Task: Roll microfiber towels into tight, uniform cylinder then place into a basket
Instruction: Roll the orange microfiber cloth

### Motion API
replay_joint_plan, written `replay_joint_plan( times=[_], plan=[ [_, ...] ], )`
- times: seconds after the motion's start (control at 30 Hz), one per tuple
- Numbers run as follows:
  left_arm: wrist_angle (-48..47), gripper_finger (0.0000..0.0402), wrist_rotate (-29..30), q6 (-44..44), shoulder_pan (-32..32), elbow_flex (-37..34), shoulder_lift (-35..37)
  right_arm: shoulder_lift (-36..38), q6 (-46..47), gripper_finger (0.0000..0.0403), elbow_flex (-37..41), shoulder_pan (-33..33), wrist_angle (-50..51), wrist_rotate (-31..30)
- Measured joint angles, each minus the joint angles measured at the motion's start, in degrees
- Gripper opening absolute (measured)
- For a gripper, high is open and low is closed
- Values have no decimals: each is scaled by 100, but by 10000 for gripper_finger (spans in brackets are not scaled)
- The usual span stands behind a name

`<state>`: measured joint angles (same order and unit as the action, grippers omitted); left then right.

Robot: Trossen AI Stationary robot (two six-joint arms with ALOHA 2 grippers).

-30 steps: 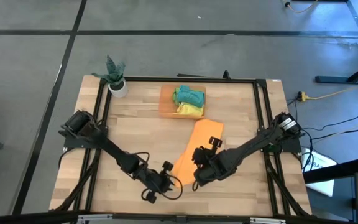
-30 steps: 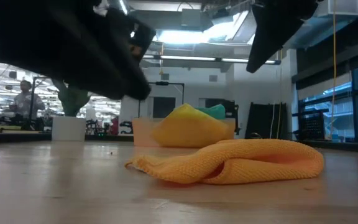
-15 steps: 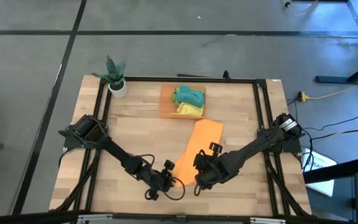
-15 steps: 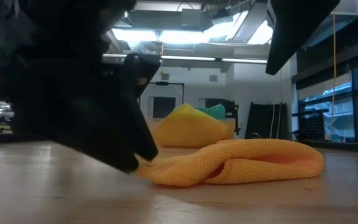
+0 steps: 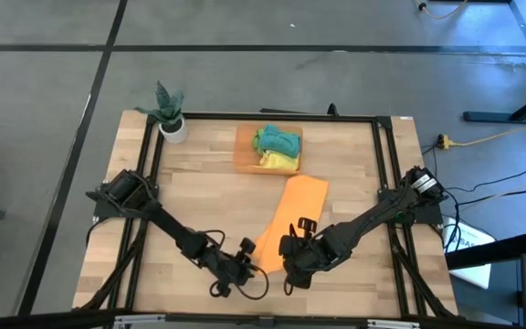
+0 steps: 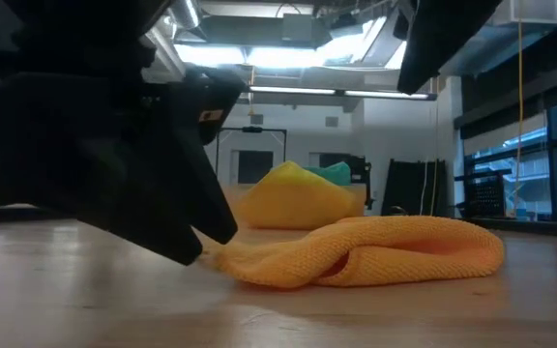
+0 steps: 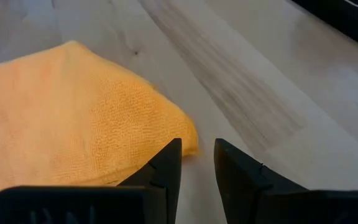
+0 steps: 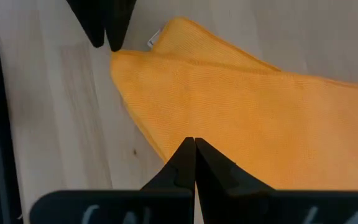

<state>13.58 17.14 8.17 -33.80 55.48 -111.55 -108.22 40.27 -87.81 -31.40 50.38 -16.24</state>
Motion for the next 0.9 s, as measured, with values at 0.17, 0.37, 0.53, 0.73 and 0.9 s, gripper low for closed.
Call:
replay_joint_plan(
  times=[0.17, 0.37, 0.53, 0.73, 0.9],
  plan=[
    [-2, 86, 36, 7, 1, 0, 2, 0, -11, 6, 0, 0, -3, 1],
    [69, 86, 51, 82, 19, 0, 2, 0, -19, 6, 1, 0, -3, 1],
    [137, 86, 49, 50, 17, 0, -33, 0, -26, 6, 2, 0, 2, -1],
    [381, 86, -47, 28, 67, -4, -260, 0, -28, 6, 7, 0, 10, -1],
    [385, 86, 68, 123, 78, -2, -251, 0, -27, 6, 7, 0, 12, -3]
  ],
)
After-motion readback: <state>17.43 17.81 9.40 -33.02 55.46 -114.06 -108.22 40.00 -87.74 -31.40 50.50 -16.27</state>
